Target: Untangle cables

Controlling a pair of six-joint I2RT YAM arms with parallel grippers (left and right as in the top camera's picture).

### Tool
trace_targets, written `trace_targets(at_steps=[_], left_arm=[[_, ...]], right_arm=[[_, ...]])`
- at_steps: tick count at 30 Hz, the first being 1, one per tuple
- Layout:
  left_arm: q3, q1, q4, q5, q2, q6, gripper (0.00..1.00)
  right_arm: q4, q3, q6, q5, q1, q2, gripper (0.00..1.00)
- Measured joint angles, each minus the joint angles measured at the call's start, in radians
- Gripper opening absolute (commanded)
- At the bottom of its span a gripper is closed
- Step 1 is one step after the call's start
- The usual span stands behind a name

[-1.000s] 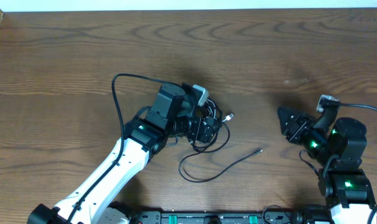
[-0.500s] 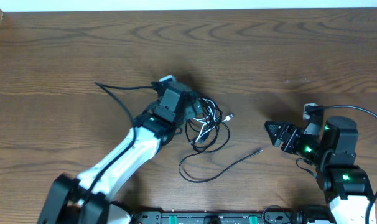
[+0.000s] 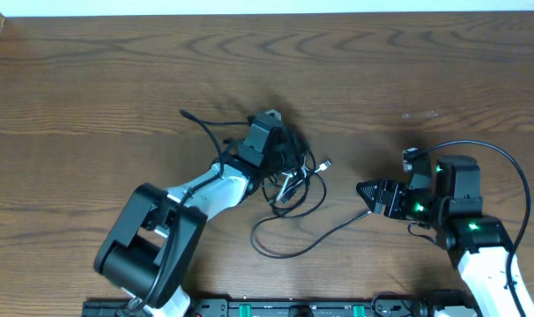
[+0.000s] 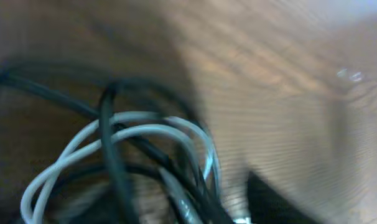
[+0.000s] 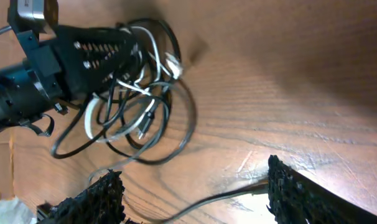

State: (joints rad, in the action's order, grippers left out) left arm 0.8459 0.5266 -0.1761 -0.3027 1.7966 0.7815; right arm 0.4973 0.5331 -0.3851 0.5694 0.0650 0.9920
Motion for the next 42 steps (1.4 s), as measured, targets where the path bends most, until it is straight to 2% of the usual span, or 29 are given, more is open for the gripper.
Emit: trace_targets(at_steps=[4, 8, 14, 18, 21, 24, 28, 33, 35, 38, 42], left_arm=[[-0.003, -0.024, -0.086, -0.046, 0.005, 0.016, 0.08], [-0.004, -0.096, -0.214, -0.091, -0.036, 0.12, 0.08], [-0.004, -0.182, -0.24, -0.121, -0.251, 0.415, 0.08], [-0.004, -0.171, -0.241, -0.195, -0.358, 0.499, 0.08], [-0.004, -0.166, -0.241, -0.27, -0.402, 0.517, 0.08], [-0.004, -0.166, -0.24, -0.331, -0.418, 0.491, 0.08], [-0.004, -0.166, -0.239, -0.41, -0.418, 0.398, 0.07], [-0.004, -0.166, -0.226, -0.556, -0.418, 0.139, 0.08], [-0.004, -0.166, -0.199, -0.618, -0.418, 0.038, 0.08], [-0.004, -0.166, -0.159, -0.673, -0.418, -0.048, 0.08], [-0.004, -0.166, -0.14, -0.708, -0.418, -0.126, 0.08]], right_arm=[[0.002, 0.0, 0.002, 0.005, 0.0, 0.02, 0.73], [0.004, 0.0, 0.016, 0.047, 0.0, 0.022, 0.79], [0.003, 0.0, 0.085, 0.179, 0.0, 0.022, 0.89], [-0.01, 0.0, 0.15, 0.268, 0.0, 0.023, 0.9], [-0.063, 0.0, 0.194, 0.376, 0.0, 0.023, 0.91], [-0.138, 0.0, 0.237, 0.512, 0.0, 0.023, 0.88], [-0.189, 0.001, 0.267, 0.624, 0.0, 0.022, 0.87], [-0.193, 0.001, 0.28, 0.653, 0.0, 0.023, 0.86], [-0.196, 0.001, 0.284, 0.657, 0.0, 0.023, 0.8], [-0.232, 0.001, 0.287, 0.675, 0.0, 0.023, 0.79], [-0.387, -0.001, 0.27, 0.776, 0.0, 0.023, 0.78]])
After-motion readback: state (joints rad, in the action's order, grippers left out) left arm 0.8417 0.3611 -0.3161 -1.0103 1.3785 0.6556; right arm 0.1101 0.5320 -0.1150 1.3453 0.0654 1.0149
